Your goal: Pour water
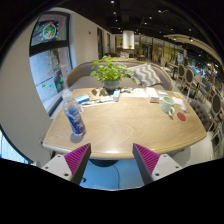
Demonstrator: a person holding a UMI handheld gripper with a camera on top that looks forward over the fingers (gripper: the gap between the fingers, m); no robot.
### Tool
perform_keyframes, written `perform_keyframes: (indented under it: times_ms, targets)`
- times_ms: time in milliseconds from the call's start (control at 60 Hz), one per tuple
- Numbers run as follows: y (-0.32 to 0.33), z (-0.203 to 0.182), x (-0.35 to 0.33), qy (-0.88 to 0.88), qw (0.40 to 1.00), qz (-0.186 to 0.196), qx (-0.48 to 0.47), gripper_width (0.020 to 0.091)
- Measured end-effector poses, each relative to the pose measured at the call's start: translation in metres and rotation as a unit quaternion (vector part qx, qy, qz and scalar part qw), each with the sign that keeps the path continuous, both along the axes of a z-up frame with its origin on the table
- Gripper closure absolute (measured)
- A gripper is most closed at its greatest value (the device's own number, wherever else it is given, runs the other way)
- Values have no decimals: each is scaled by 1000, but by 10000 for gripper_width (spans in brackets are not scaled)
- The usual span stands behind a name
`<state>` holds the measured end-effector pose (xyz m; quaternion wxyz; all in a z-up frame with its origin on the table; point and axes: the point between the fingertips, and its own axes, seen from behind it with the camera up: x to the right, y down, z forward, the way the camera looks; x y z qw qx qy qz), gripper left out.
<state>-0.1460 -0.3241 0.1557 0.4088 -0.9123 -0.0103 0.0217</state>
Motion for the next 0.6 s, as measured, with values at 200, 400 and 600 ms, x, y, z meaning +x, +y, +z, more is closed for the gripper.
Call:
perform_keyframes:
  times_ms: [200,400,600]
  targets:
    - [31,-18,-107,23,999,29,30,243]
    - [104,-33,-166,30,996,27,81,241]
    - [179,-62,-180,20,994,7,108,261]
